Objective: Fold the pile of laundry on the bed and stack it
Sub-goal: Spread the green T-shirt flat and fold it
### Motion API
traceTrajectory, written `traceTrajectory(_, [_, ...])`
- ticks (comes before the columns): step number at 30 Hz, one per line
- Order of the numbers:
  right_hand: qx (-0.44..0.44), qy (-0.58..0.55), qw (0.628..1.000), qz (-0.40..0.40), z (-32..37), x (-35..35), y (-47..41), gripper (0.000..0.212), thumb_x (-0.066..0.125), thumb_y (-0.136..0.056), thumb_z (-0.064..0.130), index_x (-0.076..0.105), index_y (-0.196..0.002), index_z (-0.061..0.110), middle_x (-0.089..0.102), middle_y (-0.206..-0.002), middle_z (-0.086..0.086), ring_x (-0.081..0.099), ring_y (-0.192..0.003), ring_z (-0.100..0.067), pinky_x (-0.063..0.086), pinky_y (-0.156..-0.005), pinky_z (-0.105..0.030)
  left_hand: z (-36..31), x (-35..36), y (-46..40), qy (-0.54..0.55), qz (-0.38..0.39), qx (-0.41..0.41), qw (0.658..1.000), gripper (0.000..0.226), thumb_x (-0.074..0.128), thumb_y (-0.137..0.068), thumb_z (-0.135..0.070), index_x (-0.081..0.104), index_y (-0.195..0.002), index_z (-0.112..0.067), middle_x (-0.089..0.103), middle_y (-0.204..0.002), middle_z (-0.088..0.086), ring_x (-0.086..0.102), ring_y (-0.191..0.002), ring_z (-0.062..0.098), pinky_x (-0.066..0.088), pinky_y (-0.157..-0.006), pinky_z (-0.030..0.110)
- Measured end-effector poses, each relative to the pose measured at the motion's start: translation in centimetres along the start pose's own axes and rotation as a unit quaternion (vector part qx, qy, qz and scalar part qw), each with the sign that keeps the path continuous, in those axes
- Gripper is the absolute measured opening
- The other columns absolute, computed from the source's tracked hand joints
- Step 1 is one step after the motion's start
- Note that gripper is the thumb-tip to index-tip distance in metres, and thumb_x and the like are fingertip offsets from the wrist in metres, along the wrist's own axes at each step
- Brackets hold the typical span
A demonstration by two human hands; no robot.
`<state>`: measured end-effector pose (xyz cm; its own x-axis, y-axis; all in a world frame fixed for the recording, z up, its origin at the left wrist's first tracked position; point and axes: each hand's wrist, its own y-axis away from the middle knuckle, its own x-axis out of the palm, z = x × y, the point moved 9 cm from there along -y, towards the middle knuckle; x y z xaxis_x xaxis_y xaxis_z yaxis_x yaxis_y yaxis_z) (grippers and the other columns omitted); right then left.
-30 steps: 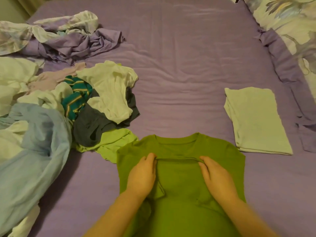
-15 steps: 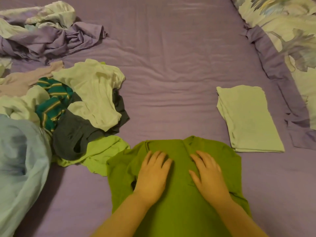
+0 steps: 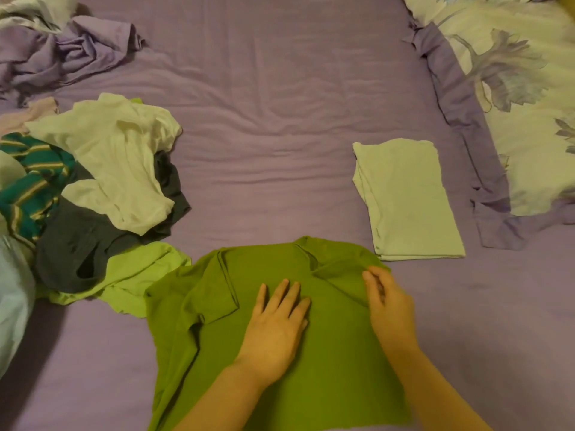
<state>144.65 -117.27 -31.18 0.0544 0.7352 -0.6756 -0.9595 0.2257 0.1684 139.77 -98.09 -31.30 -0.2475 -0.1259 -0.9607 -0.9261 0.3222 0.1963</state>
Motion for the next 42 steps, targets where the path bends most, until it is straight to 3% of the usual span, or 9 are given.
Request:
traceTrajectory(3, [0.032, -0.029, 0.999, -0.023, -0.8, -1.8, -2.5, 0.028, 0.052, -0.097, 0.027, 0.066, -0.116, 0.014, 0.070, -0.099, -0.007, 0.063, -0.090, -0.022, 0.047, -0.074, -0.032, -1.9, 0.3, -2.5, 0.008, 0.011, 0.002, 1.000, 0.044, 0.042, -0.092, -0.045, 0.060, -0.129, -0.028, 0.056, -0.137, 0.003, 0.051, -0.128, 0.028, 0.042, -0.100, 0.057])
traceTrajectory(5, [0.029, -0.009, 0.999, -0.013, -1.3, -1.8, -3.7, 0.027, 0.051, -0.097, 0.027, 0.067, -0.115, 0.014, 0.070, -0.098, -0.009, 0.063, -0.089, -0.024, 0.044, -0.071, -0.030, -2.9, 1.3, -4.5, -0.010, 0.043, 0.008, 0.999, 0.055, 0.022, -0.096, -0.049, 0.036, -0.145, -0.030, 0.033, -0.153, 0.004, 0.026, -0.142, 0.032, 0.018, -0.111, 0.062])
traceTrajectory(8, [0.020, 0.039, 0.999, -0.021, -1.8, -1.9, -4.7, 0.027, 0.049, -0.098, 0.027, 0.066, -0.115, 0.016, 0.070, -0.099, -0.010, 0.062, -0.088, -0.025, 0.042, -0.069, -0.030, -3.4, 3.2, -7.1, -0.024, 0.062, 0.008, 0.998, 0.062, 0.011, -0.097, -0.057, -0.003, -0.152, -0.031, -0.014, -0.158, 0.003, -0.026, -0.140, 0.031, -0.022, -0.107, 0.058])
traceTrajectory(11, [-0.112, 0.148, 0.980, -0.076, 1.0, -2.1, -4.4, 0.024, 0.050, -0.095, 0.011, 0.068, -0.112, 0.011, 0.070, -0.106, -0.009, 0.064, -0.096, -0.029, 0.047, -0.077, -0.037, -3.3, 4.0, -8.9, -0.052, 0.067, 0.000, 0.996, 0.066, 0.010, -0.096, -0.062, -0.010, -0.151, -0.031, -0.026, -0.152, 0.000, -0.037, -0.133, 0.030, -0.027, -0.105, 0.056])
traceTrajectory(15, [-0.354, 0.261, 0.897, 0.039, 2.8, 3.2, -1.8, 0.039, 0.055, -0.080, 0.008, 0.066, -0.118, 0.006, 0.065, -0.122, -0.009, 0.060, -0.115, -0.027, 0.049, -0.092, -0.049, -2.9, 4.8, -9.1, -0.067, 0.087, -0.003, 0.994, 0.066, 0.011, -0.096, -0.061, -0.005, -0.151, -0.029, -0.025, -0.153, 0.003, -0.034, -0.135, 0.031, -0.023, -0.108, 0.056])
traceTrajectory(21, [-0.330, 0.337, 0.880, 0.048, 2.4, 5.7, -0.2, 0.047, 0.050, -0.080, 0.015, 0.061, -0.125, 0.008, 0.061, -0.129, -0.009, 0.054, -0.124, -0.028, 0.030, -0.106, -0.054, -2.7, 3.7, -3.1, -0.055, 0.047, 0.008, 0.997, 0.060, 0.028, -0.093, -0.055, 0.041, -0.144, -0.025, 0.035, -0.152, 0.009, 0.031, -0.140, 0.034, 0.030, -0.110, 0.056])
traceTrajectory(32, [-0.420, 0.293, 0.848, 0.134, 8.2, 12.9, 6.6, 0.047, 0.036, -0.087, 0.025, 0.065, -0.120, 0.011, 0.061, -0.128, -0.011, 0.054, -0.122, -0.031, 0.029, -0.106, -0.054, 9.3, 2.7, 6.3, -0.091, 0.016, -0.050, 0.995, 0.062, 0.032, -0.092, -0.061, 0.043, -0.143, -0.027, 0.040, -0.150, 0.005, 0.033, -0.139, 0.033, 0.028, -0.103, 0.069])
traceTrajectory(39, [-0.415, 0.336, 0.821, 0.201, 12.3, 19.5, 9.2, 0.052, 0.070, -0.083, 0.035, 0.057, -0.132, 0.024, 0.052, -0.139, -0.011, 0.043, -0.132, -0.037, 0.032, -0.102, -0.064, 17.4, 0.1, 6.6, -0.108, -0.027, -0.125, 0.986, 0.064, 0.030, -0.092, -0.058, 0.046, -0.141, -0.021, 0.039, -0.149, 0.010, 0.033, -0.138, 0.039, 0.028, -0.102, 0.070])
traceTrajectory(42, [-0.405, 0.363, 0.814, 0.206, 13.3, 21.9, 9.2, 0.059, 0.064, -0.084, 0.047, 0.050, -0.137, 0.026, 0.045, -0.144, -0.014, 0.036, -0.136, -0.040, 0.027, -0.104, -0.065, 19.6, 0.2, 7.3, -0.105, -0.039, -0.142, 0.983, 0.065, 0.030, -0.092, -0.059, 0.045, -0.142, -0.020, 0.035, -0.151, 0.012, 0.029, -0.139, 0.041, 0.028, -0.102, 0.070])
